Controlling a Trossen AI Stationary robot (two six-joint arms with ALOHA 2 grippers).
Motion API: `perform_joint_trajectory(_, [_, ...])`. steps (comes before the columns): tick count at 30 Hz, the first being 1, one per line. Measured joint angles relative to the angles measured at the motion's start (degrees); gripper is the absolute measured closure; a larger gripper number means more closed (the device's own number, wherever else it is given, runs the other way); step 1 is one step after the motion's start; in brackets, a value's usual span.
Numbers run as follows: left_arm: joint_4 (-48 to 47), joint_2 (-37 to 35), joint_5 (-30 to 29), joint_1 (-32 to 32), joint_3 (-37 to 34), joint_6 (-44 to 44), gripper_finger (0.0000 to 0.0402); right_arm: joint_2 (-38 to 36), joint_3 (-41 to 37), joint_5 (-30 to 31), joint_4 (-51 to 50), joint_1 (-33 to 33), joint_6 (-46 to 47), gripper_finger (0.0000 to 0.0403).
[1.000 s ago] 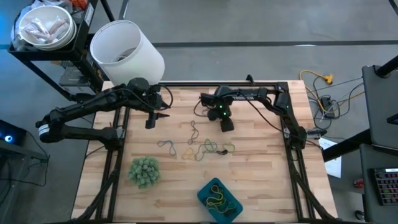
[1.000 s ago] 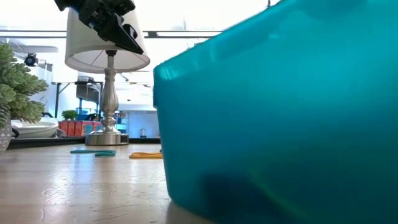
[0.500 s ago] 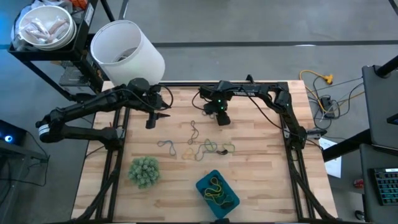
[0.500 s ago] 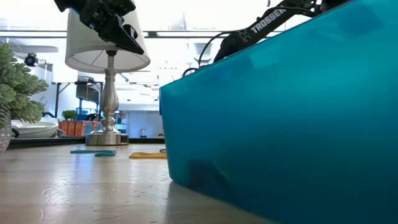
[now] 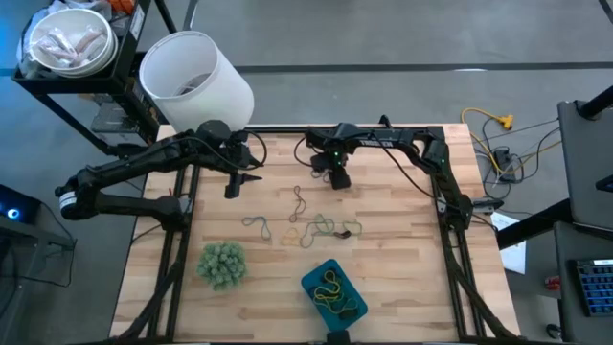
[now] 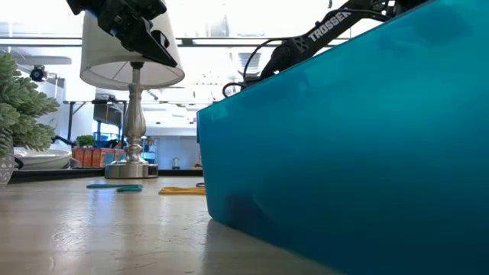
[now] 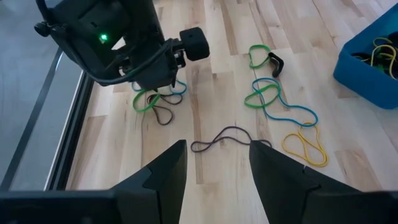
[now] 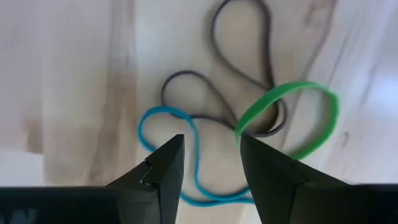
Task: Pick and place rubber bands into bin
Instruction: Put the green rubber band into the blue bin
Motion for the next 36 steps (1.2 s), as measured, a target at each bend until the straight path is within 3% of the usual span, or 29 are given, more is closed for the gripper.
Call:
perform_joint_trajectory(23, [0.0, 0.0, 0.0, 0.0, 0.0, -0.1, 0.0243, 1.5, 0.5, 2.6, 2.3, -1.4, 1.4, 0.0267])
perform_joint_trajectory(27, [0.0, 0.0, 0.0, 0.0, 0.0, -0.1, 0.0243, 1.5, 0.5, 2.6, 1.7, -1.4, 0.6, 0.0295])
perform_joint_trajectory(33, [0.0, 0.0, 0.0, 0.0, 0.0, -0.1, 0.0243, 1.5, 0.5, 2.6, 0.8, -1.4, -0.4, 0.0377])
perform_joint_trajectory(36, [0.0, 0.0, 0.0, 0.0, 0.0, -0.1, 0.0243, 1.5, 0.5, 2.6, 0.9, -1.4, -0.5, 0.0392])
